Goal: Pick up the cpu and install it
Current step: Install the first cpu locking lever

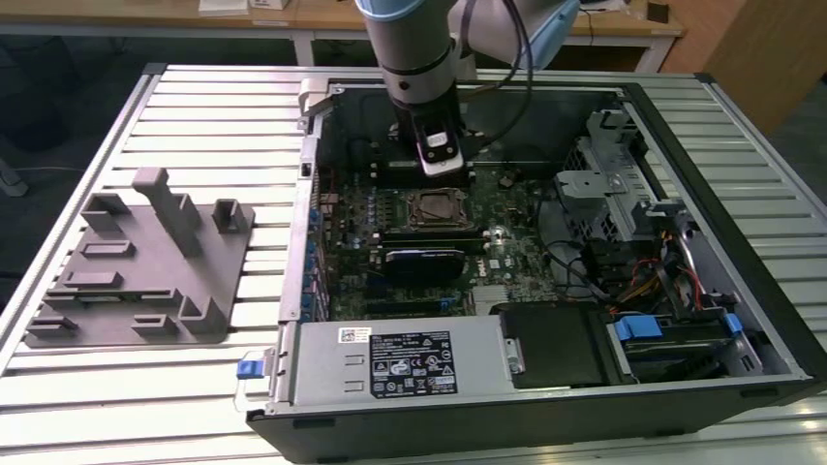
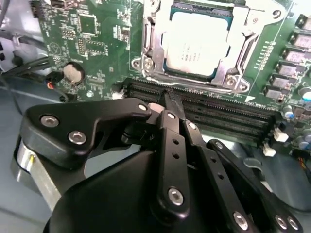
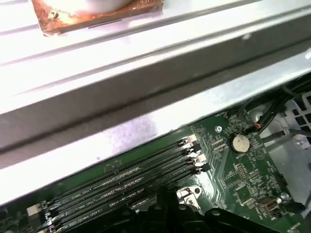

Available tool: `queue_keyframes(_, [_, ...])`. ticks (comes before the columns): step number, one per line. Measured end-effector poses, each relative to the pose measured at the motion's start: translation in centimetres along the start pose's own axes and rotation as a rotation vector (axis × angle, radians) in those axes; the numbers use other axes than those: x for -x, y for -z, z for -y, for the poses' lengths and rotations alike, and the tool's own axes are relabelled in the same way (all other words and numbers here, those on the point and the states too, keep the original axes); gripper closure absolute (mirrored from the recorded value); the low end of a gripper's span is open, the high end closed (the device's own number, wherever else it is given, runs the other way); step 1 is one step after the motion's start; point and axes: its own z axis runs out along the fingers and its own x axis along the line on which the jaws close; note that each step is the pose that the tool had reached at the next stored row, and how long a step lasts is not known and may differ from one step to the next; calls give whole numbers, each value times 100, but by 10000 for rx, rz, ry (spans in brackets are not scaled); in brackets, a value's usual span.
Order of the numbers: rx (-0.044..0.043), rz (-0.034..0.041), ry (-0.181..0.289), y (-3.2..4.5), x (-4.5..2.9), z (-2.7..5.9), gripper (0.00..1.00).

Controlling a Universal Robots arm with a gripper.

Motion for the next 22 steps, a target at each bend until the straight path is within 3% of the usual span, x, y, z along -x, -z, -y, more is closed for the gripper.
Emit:
queue_keyframes(8, [-5, 2, 3, 17, 3, -5, 89])
queue_keyframes(9, [-60, 23, 17, 17, 3, -5, 89])
queue_keyframes(13, [-483, 160, 126, 13, 9, -8, 89])
queue_keyframes(15, [-633, 195, 160, 11, 11, -9, 89])
queue_keyframes(18, [-654, 194, 164, 10, 11, -9, 89])
queue_keyframes(22, [-849, 236, 207, 9, 11, -9, 89])
